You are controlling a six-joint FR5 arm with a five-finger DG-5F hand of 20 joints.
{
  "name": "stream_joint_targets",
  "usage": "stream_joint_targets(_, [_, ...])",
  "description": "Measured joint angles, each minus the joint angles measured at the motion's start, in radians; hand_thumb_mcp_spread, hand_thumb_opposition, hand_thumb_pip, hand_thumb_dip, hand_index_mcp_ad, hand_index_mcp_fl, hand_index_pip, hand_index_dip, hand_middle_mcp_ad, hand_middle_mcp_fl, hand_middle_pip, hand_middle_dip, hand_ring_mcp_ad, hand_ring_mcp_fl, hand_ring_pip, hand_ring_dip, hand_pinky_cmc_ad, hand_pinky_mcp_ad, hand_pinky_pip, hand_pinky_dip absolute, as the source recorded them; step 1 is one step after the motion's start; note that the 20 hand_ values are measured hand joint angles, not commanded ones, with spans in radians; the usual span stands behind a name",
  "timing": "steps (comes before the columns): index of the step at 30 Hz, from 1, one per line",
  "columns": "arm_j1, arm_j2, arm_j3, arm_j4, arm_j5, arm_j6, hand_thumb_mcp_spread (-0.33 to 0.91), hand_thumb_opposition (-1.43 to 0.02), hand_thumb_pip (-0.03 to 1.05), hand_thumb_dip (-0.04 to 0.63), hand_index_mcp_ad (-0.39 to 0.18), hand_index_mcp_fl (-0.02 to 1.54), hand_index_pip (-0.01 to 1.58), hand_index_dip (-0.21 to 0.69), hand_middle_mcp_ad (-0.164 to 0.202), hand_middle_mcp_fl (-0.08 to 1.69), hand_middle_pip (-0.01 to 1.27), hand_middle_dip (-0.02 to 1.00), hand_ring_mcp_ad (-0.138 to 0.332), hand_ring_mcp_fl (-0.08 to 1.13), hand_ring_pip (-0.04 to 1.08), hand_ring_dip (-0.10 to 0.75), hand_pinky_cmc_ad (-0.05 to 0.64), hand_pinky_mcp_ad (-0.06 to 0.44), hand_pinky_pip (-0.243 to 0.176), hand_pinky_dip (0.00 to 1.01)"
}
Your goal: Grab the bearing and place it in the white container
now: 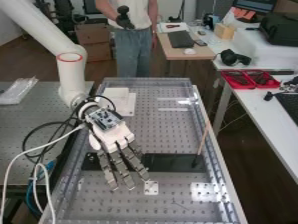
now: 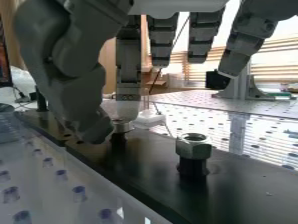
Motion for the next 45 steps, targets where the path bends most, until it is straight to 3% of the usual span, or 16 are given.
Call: stream_joint_targets(45, [-0.004, -0.012, 0.011, -0.019, 0.001, 0.006, 0.36, -0.86, 0.69, 0.335, -0.037, 0.05, 1.52, 0.194, 0.061, 0.0, 0.13, 0.16, 0.162, 0.02, 0.09, 0.087, 0.379, 0.279, -0.089, 0.32])
